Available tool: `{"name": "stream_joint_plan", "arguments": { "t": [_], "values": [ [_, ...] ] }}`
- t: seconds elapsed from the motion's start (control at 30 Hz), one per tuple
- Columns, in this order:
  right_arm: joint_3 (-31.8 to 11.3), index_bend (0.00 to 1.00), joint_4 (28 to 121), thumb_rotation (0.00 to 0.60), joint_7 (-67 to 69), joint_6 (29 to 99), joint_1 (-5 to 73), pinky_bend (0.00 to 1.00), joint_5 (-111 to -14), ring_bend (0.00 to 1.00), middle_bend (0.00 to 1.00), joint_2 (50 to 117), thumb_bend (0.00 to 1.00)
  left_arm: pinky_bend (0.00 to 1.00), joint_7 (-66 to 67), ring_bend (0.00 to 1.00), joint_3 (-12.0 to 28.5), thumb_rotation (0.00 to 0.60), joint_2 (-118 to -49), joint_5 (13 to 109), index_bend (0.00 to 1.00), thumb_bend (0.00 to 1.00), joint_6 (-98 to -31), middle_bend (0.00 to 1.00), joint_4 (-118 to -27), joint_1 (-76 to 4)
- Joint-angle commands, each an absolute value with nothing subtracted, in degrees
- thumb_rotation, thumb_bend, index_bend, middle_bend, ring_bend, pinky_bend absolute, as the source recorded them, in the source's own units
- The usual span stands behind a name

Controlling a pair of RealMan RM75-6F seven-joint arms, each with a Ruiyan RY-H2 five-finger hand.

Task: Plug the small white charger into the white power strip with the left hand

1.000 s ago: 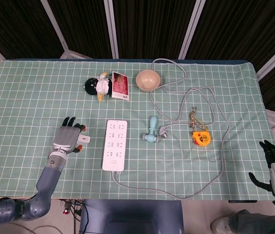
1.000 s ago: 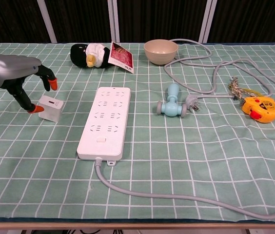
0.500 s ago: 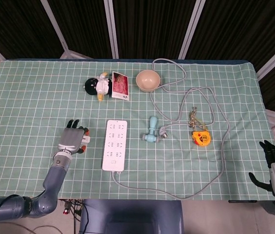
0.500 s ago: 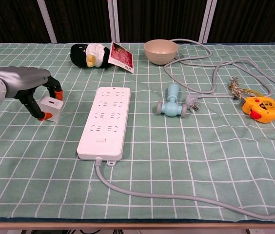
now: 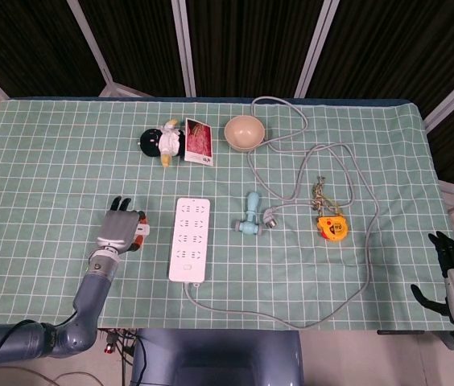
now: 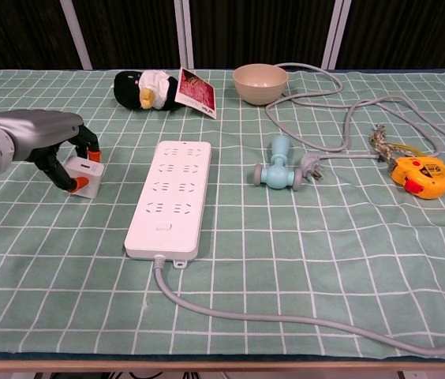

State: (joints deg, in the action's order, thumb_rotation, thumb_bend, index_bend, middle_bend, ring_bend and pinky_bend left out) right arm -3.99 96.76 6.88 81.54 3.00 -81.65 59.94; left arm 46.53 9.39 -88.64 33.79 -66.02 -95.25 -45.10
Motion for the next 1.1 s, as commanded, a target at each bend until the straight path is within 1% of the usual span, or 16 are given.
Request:
{"name": "stream_joint_plan", "arguments": {
  "t": [0.03, 0.17, 0.33, 0.53, 0.8, 1.1],
  "values": [
    [-3.98, 0.0, 96.79, 0.6, 6.85, 81.53, 2.99, 0.0, -81.62, 0.0, 0.0, 59.93, 0.35, 0.03, 44.74, 0.09, 9.38, 0.6, -89.24, 35.95, 0.56, 0.51, -66.67, 0.53, -94.72, -44.76],
    [-4.02, 0.0, 96.85, 0.6, 6.92, 81.51, 2.98, 0.0, -81.53, 0.0, 0.0, 59.9, 0.35, 0.04, 41.87, 0.1, 9.79, 0.6, -88.46, 39.51, 0.58, 0.51, -67.73, 0.54, -95.8, -44.01],
    [-4.01, 0.0, 96.96, 0.6, 7.02, 81.37, 3.0, 0.0, -81.45, 0.0, 0.0, 59.8, 0.35, 0.04, 38.35, 0.11, 11.51, 0.6, -85.57, 43.68, 0.58, 0.51, -69.21, 0.55, -99.88, -43.26],
    [-4.1, 0.0, 96.9, 0.6, 6.89, 81.4, 2.98, 0.0, -81.23, 0.0, 0.0, 59.9, 0.35, 0.04, 33.97, 0.11, 13.68, 0.6, -83.59, 46.97, 0.59, 0.51, -68.21, 0.56, -103.26, -43.41],
    [-4.19, 0.0, 96.97, 0.6, 7.18, 80.97, 3.08, 0.0, -80.77, 0.0, 0.0, 59.85, 0.35, 0.04, 32.23, 0.11, 14.63, 0.6, -85.81, 48.1, 0.59, 0.51, -66.42, 0.56, -102.83, -45.25],
    [-4.25, 0.0, 97.25, 0.6, 8.14, 80.31, 3.15, 0.0, -80.23, 0.0, 0.0, 59.48, 0.35, 0.04, 31.07, 0.13, 16.15, 0.6, -90.11, 46.09, 0.6, 0.51, -64.97, 0.57, -98.97, -47.46]
  ]
}}
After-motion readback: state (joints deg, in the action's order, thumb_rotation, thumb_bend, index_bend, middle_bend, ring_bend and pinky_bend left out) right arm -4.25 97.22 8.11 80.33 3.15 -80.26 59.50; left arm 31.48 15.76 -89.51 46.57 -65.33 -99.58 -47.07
